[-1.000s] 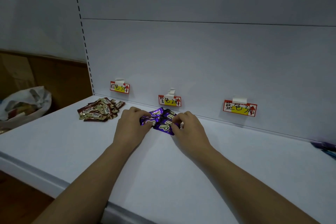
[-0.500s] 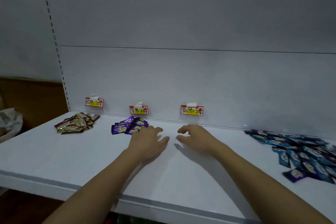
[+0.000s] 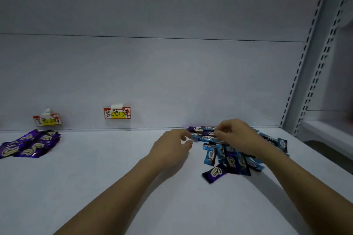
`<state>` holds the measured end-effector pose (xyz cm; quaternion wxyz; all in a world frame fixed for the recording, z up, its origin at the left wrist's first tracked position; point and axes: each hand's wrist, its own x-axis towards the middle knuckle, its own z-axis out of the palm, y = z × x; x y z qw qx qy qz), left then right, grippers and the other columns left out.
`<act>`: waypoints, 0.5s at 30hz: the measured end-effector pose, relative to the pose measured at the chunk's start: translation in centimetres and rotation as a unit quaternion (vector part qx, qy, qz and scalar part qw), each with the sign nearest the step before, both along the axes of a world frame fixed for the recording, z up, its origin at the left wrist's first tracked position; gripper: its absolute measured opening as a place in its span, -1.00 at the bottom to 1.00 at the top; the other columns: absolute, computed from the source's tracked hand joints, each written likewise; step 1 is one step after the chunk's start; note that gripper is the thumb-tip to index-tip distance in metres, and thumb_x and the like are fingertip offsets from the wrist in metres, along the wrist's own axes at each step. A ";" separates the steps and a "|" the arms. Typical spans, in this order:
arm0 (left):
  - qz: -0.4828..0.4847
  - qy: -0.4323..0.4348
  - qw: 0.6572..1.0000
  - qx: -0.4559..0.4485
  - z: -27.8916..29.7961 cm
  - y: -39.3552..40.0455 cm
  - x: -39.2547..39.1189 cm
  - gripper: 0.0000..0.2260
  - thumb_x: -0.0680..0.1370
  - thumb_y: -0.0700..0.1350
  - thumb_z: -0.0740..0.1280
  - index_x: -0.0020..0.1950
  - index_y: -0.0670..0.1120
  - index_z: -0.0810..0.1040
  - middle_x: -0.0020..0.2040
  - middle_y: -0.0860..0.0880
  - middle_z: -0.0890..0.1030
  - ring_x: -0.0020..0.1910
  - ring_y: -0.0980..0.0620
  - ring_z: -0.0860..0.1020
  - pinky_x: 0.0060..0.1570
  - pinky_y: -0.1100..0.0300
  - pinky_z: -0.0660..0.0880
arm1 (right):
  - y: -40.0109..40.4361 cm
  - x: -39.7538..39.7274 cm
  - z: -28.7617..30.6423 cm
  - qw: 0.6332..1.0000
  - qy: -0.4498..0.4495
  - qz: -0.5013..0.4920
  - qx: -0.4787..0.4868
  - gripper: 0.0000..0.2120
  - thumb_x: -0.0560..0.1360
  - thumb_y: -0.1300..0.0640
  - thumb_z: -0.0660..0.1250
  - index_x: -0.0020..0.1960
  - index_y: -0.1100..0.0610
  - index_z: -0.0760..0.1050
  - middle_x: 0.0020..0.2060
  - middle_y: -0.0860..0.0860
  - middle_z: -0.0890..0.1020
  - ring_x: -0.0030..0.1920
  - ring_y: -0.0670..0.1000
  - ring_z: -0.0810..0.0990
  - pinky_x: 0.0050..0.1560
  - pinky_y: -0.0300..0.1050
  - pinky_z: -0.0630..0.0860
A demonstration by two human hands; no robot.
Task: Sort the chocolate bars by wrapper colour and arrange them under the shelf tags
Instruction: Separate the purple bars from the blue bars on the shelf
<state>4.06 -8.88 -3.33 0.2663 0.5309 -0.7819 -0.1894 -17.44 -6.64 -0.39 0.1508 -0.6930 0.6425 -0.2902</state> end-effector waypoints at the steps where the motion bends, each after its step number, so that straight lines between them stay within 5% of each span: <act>1: 0.007 0.007 1.000 -0.017 0.1 -0.9 -1.1 -0.78 0.60 0.01 0.24 0.22 0.13 0.55 0.18 0.11 0.57 0.05 0.13 0.50 0.05 0.19 0.45 | -0.8 -0.8 -0.1 1.000 0.010 -0.003 -0.003 -0.89 0.56 0.05 0.33 -0.10 -0.02 0.61 -0.18 -0.12 0.66 -0.15 -0.15 0.61 -0.18 -0.27 0.50; 4: 0.026 0.016 0.999 -0.041 0.3 -3.5 -3.6 -0.73 0.63 -0.08 0.20 0.30 0.03 0.52 0.24 0.02 0.56 0.09 0.07 0.51 0.02 0.21 0.44 | -3.5 -1.8 0.1 0.999 0.051 0.013 -0.005 -0.93 0.55 0.12 0.34 -0.06 0.00 0.60 -0.13 -0.10 0.64 -0.14 -0.17 0.56 -0.23 -0.36 0.41; 8: 0.017 0.019 1.000 -0.018 -0.6 -5.2 -5.6 -0.68 0.65 -0.03 0.15 0.40 -0.02 0.44 0.34 -0.01 0.49 0.22 0.04 0.48 0.11 0.24 0.40 | -5.7 -1.4 -0.7 0.995 0.097 0.024 -0.015 -0.89 0.54 0.14 0.34 0.02 0.08 0.63 -0.07 -0.03 0.65 -0.10 -0.06 0.57 -0.09 -0.21 0.46; 12: 0.018 -0.034 0.999 -0.017 -1.6 -5.9 -6.0 -0.71 0.66 0.03 0.11 0.22 0.00 0.56 0.13 0.01 0.60 0.05 0.01 0.54 0.11 0.02 0.50 | -5.9 -1.3 -2.8 0.990 0.136 0.030 -0.030 -0.85 0.55 0.13 0.33 0.07 0.12 0.64 -0.05 0.02 0.66 -0.07 -0.03 0.57 -0.02 -0.16 0.49; 15: 0.043 -0.044 0.998 -0.013 -1.5 -6.1 -4.8 -0.73 0.64 0.05 0.16 0.12 0.00 0.62 -0.04 0.01 0.64 -0.13 0.07 0.54 -0.14 0.15 0.48 | -6.1 -1.4 -3.0 0.990 0.134 0.024 -0.021 -0.81 0.56 0.13 0.34 0.11 0.16 0.62 -0.04 0.07 0.66 -0.04 0.03 0.59 0.04 -0.08 0.54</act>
